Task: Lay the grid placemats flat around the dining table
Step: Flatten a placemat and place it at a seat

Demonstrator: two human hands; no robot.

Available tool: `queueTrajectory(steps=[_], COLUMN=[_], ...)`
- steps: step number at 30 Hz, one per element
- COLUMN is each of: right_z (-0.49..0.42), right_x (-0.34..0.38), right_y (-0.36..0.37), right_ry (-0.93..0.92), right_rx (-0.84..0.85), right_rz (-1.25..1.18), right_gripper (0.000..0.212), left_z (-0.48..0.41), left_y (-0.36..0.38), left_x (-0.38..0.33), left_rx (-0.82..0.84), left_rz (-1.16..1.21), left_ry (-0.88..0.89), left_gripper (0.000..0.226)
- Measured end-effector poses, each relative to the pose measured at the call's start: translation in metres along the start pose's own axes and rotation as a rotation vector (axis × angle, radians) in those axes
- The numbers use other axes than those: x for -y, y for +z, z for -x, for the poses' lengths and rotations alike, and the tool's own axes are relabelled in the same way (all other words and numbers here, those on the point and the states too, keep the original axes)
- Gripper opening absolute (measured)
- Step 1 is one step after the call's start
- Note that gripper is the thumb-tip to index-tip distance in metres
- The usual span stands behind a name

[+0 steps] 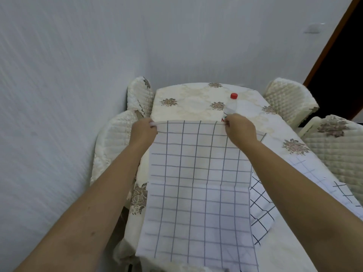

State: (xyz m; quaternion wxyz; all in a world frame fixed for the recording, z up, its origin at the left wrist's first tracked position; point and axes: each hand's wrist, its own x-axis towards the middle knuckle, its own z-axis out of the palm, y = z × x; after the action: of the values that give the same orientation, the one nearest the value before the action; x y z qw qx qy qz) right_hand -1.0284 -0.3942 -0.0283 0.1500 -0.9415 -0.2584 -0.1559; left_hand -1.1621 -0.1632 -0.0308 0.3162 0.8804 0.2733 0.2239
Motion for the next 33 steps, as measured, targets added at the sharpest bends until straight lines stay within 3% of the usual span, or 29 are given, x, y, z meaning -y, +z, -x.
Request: queueTrajectory(steps=[3, 5, 13, 22, 33], right_z=[-0.006, 0.001, 0.08, 0.143, 0.161], right_x=[0.0, -0.001, -0.005, 0.005, 0.011], right_y=[-0.004, 0.0, 0.06, 0.1, 0.124], right_ry=[-0.041, -0.066, -0.08, -0.009, 0.175], right_rx=[-0.139, -0.142, 0.232, 0.618, 0.753], right_rz=[-0.004, 0.008, 0.004, -0.049, -0.11], right_gripper=[0.02, 0.018, 0.018, 0.018, 0.02], left_z=[-0.001, 0.005, 0.057, 0.103, 0.117], left_y=[-0.001, 0.004, 0.04, 0.059, 0.071], left_x=[-0.002, 0.006, 0.069, 0.124, 0.164], left_rx=[-0.035, 0.003, 0.265, 0.358, 0.442], left_rz=[0.081, 0.083, 0.034, -0.037, -0.091], left_ry=[0.008, -0.004, -0.167, -0.361, -0.467], left_gripper=[0.014, 0.015, 0.018, 0.022, 0.034])
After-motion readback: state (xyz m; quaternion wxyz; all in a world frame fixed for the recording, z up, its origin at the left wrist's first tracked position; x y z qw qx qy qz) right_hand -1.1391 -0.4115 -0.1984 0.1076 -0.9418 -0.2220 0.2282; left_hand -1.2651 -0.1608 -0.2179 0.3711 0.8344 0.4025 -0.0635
